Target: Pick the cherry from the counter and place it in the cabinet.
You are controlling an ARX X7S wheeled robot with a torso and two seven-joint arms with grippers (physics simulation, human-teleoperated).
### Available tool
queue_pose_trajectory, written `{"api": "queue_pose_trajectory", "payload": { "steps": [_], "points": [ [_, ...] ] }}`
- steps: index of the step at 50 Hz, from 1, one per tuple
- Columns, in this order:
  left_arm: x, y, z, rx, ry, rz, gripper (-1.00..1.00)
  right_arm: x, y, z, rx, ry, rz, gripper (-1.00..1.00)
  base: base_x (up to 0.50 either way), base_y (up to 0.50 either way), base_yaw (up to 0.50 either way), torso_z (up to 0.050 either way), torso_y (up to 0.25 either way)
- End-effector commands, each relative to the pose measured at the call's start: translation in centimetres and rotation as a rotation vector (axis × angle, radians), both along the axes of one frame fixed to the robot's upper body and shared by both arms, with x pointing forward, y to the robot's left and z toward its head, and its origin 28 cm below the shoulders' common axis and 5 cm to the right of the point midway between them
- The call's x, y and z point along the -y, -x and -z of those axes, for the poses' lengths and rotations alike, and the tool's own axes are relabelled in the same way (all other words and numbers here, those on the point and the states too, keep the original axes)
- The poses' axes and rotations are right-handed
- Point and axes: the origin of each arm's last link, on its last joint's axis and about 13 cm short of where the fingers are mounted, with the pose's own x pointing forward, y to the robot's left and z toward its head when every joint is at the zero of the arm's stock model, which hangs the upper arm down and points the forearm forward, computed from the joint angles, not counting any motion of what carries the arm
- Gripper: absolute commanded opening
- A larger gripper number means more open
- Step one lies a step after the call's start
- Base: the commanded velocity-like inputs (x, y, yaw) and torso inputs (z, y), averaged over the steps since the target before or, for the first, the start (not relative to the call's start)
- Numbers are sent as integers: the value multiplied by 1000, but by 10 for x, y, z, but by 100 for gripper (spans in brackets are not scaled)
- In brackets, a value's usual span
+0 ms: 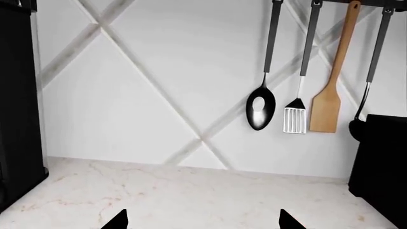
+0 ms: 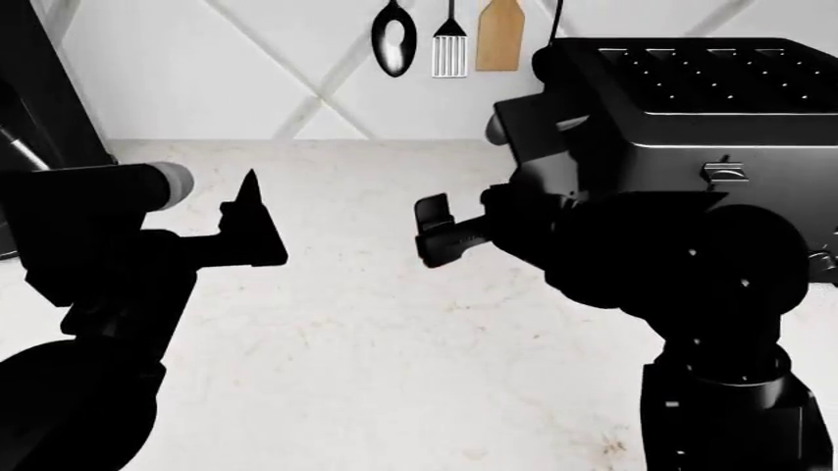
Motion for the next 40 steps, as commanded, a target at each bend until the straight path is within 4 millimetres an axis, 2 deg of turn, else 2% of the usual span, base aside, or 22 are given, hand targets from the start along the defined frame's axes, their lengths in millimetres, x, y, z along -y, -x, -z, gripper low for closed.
{"api": "queue_pose_trajectory", "payload": {
  "steps": [1, 32, 40],
  "points": [
    [0, 1, 1, -2, 3, 2, 100, -2, -3, 3, -50, 6, -21, 100, 0, 0, 0, 0, 0],
    [0, -3, 0, -4, 10, 2, 100, -12, -25, 8, -133, 63, -52, 100, 0, 0, 0, 0, 0],
    [0, -3, 0, -4, 10, 2, 100, -14, -36, 8, -154, 68, -51, 100, 0, 0, 0, 0, 0]
  ]
}}
